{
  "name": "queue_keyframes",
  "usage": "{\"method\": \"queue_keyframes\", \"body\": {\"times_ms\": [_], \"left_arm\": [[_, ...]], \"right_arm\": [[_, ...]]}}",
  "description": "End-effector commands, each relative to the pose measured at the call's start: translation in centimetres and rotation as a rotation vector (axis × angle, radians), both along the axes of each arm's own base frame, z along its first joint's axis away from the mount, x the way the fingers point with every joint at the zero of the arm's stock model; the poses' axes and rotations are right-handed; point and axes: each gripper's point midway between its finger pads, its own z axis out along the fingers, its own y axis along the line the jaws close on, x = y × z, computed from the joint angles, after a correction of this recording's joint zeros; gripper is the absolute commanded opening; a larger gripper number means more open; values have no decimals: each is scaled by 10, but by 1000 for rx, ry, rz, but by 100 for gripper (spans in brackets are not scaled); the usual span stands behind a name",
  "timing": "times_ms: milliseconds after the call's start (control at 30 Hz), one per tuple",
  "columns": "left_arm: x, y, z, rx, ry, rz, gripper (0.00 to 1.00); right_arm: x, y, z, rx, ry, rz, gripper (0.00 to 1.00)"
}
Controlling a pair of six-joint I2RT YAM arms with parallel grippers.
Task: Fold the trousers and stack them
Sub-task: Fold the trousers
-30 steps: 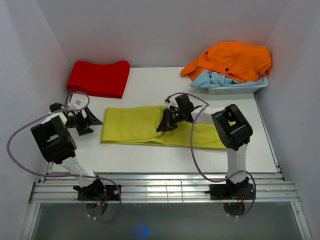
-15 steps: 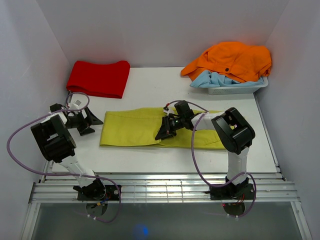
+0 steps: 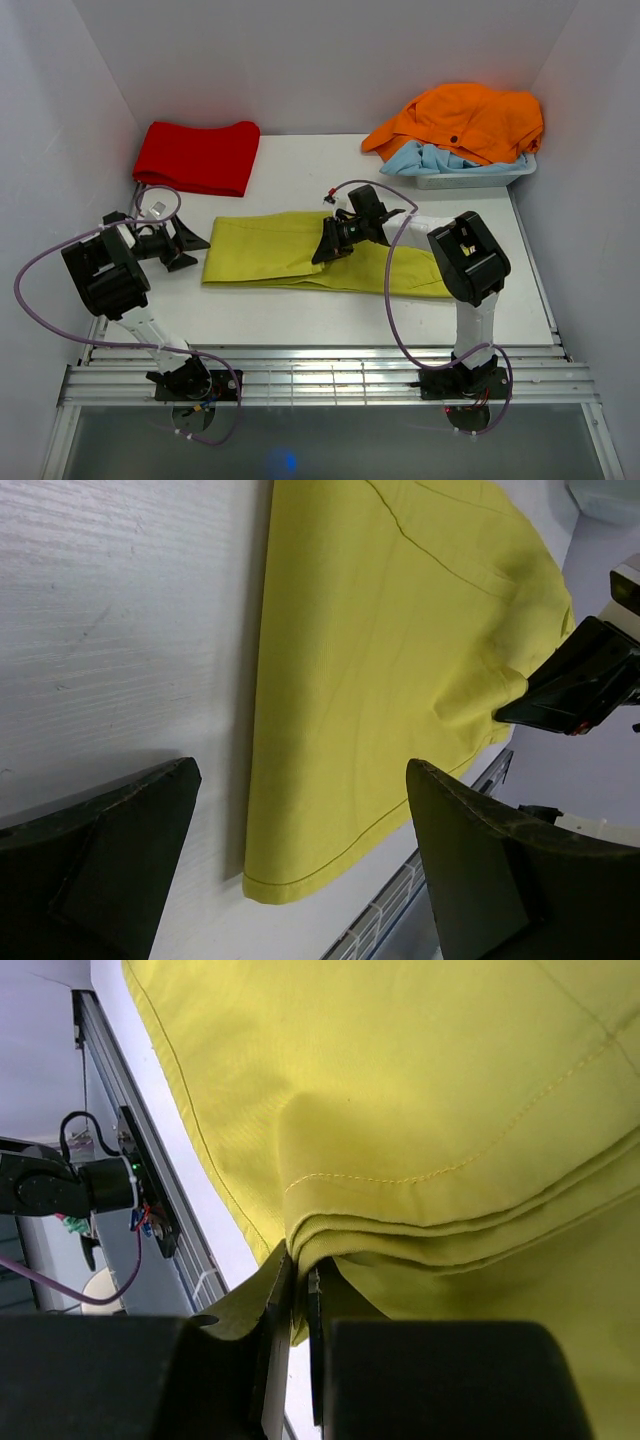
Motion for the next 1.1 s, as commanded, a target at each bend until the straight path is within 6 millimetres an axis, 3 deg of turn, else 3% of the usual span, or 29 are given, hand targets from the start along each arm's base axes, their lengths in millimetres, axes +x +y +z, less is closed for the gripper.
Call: {"method": "queue_keyframes", "body": {"times_ms": [0, 100, 233, 400, 567, 700, 800, 833, 867, 967, 1033, 1067], "left_arm": [[-12, 4, -31, 59, 76, 0, 98], [-12, 3, -38, 65, 90, 3, 95], [-16, -8, -51, 59, 136, -24, 83], [-23, -19, -70, 40, 205, -22, 75], [-19, -27, -77, -13, 222, -15, 68], [-16, -31, -77, -59, 220, -16, 52], [-14, -33, -72, -84, 205, -19, 25], [-14, -33, -70, -94, 201, -17, 9], [-12, -33, -67, -95, 194, -18, 0], [-2, -18, -45, -85, 122, 9, 0], [7, -1, -22, -59, 53, 25, 0], [10, 4, -14, -46, 30, 24, 0]], "right_arm": [[1, -6, -2, -27, -21, -2, 8], [-16, -12, -9, -43, -7, 15, 8], [-24, -20, -27, -102, -4, 15, 8], [-13, -28, -54, -178, -18, 11, 11], [-12, -29, -60, -195, -20, 11, 13], [-5, -30, -59, -207, -71, 20, 16], [4, -27, -58, -213, -90, 23, 20], [9, -24, -55, -213, -97, 18, 25], [9, -25, -57, -221, -90, 18, 29], [6, -33, -64, -262, -81, 17, 51], [8, -45, -60, -280, -86, -5, 63], [9, -51, -59, -285, -90, -7, 64]]}}
